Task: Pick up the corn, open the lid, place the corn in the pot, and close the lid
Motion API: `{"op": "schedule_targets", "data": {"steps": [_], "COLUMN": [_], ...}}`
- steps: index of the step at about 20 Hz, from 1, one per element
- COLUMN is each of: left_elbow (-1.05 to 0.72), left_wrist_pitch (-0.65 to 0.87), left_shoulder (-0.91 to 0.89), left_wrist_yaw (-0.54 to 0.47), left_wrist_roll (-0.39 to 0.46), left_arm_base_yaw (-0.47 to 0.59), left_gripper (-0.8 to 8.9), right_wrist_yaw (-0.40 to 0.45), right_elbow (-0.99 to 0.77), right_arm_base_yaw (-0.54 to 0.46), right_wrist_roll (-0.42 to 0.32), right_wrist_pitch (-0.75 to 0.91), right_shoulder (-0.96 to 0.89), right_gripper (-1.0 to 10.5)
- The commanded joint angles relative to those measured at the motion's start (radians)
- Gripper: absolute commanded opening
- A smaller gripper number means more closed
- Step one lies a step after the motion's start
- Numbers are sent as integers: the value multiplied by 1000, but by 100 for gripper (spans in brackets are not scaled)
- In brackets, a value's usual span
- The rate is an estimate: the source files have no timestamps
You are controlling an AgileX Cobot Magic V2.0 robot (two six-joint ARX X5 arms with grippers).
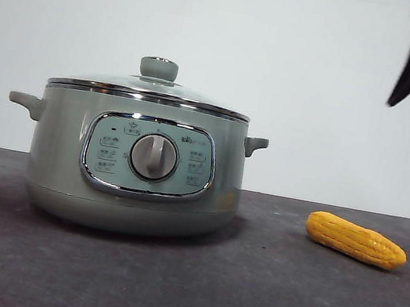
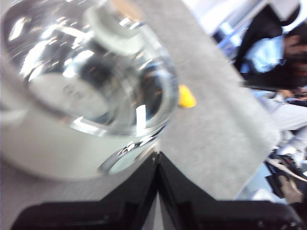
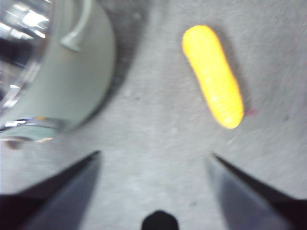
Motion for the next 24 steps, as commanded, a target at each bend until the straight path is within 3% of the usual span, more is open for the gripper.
{"op": "schedule_targets", "data": {"steps": [1, 4, 7, 16, 21, 24], "left_elbow": [35, 91, 130, 132, 132, 132], "left_wrist_pitch": [5, -64, -145, -177, -177, -175], "left_shoulder": [11, 30, 46, 51, 51, 53], "left_wrist_yaw": [40, 45, 44, 41, 32, 29], "left_wrist_roll": [14, 80, 140, 147, 147, 147], "left_arm_base_yaw": [-10, -32, -53, -83, -83, -83], "left_gripper": [-4, -4, -4, -4, -4, -4], "right_wrist_yaw": [103, 192, 213, 251, 257, 256], "right_elbow": [84, 174, 241, 364, 364, 364], "right_arm_base_yaw": [35, 72, 82, 82, 82, 85], "right_wrist_roll": [-81, -124, -146, -228, -233, -256], "right_wrist_pitch": [-27, -53, -43, 2, 36, 23], "right_shoulder": [116, 259, 382, 635, 694, 718], "right_gripper": [576, 573, 567, 566, 561, 421]}}
